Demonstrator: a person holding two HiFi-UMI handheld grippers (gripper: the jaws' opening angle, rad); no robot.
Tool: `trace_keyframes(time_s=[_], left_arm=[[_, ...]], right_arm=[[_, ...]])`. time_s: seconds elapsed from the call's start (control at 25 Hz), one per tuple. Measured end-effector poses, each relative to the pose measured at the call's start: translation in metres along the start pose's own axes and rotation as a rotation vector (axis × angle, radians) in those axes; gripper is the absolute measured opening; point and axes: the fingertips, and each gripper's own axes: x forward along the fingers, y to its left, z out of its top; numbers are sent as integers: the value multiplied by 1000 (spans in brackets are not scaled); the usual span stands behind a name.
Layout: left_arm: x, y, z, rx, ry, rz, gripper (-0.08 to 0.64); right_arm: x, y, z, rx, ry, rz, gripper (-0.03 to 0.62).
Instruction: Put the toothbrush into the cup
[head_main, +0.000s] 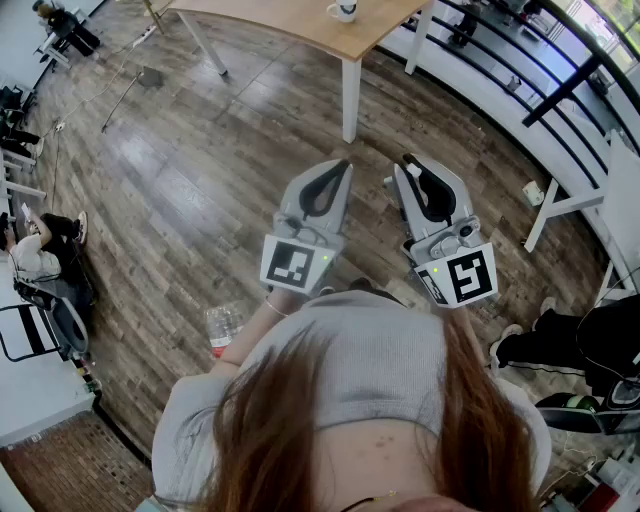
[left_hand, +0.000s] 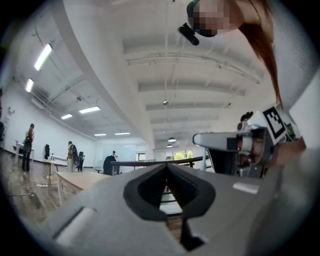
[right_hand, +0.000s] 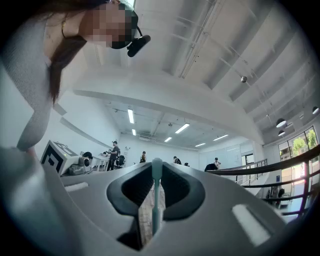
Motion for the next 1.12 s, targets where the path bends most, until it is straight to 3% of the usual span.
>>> trace_keyframes(time_s=[0.52, 1.12], left_arm=[[7, -13, 0, 5, -9, 7, 3], [24, -36, 7, 43, -55, 78, 3]], right_arm=[[-13, -7, 5, 2, -18, 9, 48], [-37, -43, 5, -15, -46, 37, 48]])
